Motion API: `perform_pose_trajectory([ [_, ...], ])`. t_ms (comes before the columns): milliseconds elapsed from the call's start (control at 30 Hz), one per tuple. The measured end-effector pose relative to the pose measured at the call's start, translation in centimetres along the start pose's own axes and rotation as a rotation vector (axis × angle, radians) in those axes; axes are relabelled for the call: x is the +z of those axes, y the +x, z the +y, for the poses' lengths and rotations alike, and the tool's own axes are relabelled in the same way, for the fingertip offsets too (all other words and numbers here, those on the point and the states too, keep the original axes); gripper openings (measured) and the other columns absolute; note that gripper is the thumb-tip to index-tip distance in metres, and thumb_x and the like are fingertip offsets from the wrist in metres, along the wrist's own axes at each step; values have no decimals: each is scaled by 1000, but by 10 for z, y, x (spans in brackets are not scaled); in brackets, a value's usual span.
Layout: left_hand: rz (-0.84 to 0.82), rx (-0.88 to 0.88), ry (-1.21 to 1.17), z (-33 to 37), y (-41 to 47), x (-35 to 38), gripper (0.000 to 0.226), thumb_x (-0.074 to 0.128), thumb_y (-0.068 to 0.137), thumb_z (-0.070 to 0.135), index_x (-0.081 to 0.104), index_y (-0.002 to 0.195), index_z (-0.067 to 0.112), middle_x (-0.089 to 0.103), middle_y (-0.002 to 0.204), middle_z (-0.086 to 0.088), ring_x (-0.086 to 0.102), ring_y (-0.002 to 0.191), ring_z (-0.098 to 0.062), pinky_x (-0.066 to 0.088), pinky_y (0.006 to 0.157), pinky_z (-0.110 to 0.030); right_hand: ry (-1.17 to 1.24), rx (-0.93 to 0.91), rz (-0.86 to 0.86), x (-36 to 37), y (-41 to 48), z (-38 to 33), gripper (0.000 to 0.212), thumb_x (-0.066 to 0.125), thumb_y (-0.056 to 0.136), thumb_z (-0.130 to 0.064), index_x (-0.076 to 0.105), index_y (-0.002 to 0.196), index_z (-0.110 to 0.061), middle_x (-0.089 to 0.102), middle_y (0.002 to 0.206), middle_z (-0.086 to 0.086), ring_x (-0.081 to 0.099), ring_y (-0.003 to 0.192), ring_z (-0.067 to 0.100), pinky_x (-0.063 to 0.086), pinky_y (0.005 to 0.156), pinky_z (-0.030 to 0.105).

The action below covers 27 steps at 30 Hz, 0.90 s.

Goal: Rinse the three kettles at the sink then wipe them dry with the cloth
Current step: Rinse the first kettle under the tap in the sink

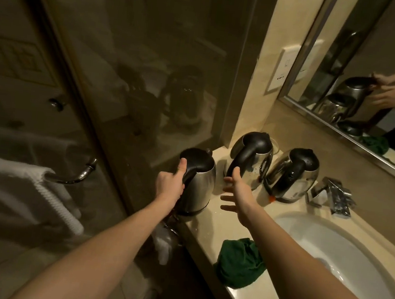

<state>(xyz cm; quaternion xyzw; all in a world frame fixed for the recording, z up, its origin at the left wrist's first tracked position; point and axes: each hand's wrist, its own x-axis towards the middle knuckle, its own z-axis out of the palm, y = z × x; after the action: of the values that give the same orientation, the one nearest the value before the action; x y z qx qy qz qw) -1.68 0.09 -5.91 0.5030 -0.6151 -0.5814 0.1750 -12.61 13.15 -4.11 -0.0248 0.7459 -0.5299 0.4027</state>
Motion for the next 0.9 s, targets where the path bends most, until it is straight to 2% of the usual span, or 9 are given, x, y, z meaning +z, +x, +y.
perform_pose_trajectory([
  [67,-7,10,-12,5,-18,-6,63,48,93,65,58,69,7,54,54,-3,47,41,-11,39,43,-21,-7,-8,-23,-2,-12,6,68,21,95,-64,47,134,-14,45,141,14,49,122,35,45,94,46],
  [267,-81,67,-32,16,-67,-6,61,51,90,67,59,75,8,53,54,-1,46,40,-9,38,43,-22,50,-51,-6,-16,-51,18,70,20,97,-62,45,137,-10,44,143,15,46,126,36,42,97,46],
  [433,-166,72,-55,17,-96,16,66,50,88,71,63,79,7,55,52,-1,49,43,-13,42,51,-28,134,-76,104,-45,-83,32,67,19,98,-58,45,139,-11,43,144,17,43,129,37,39,101,49],
  [533,-257,70,-50,16,-117,31,68,50,87,72,61,83,6,57,56,-2,50,44,-14,41,48,-27,179,-58,186,-63,-106,46,65,18,99,-57,49,136,-14,45,142,16,42,129,35,36,103,49],
  [667,-405,76,-72,13,-145,58,60,53,87,70,59,80,11,55,55,-1,47,43,-11,38,44,-24,198,-59,364,-90,-138,70,63,17,99,-57,52,134,-19,40,146,15,38,133,35,34,106,49],
  [800,-495,130,-41,6,-175,95,59,52,89,69,56,68,14,54,53,-1,48,45,-14,40,51,-28,273,-40,468,-116,-167,94,61,17,100,-55,47,140,-18,42,146,12,42,131,36,36,103,49],
  [900,-543,136,-5,3,-197,122,62,52,88,70,58,74,10,56,55,-2,50,46,-14,41,51,-28,292,-22,536,-143,-182,110,62,18,100,-56,47,140,-18,44,145,12,45,129,36,37,104,51],
])
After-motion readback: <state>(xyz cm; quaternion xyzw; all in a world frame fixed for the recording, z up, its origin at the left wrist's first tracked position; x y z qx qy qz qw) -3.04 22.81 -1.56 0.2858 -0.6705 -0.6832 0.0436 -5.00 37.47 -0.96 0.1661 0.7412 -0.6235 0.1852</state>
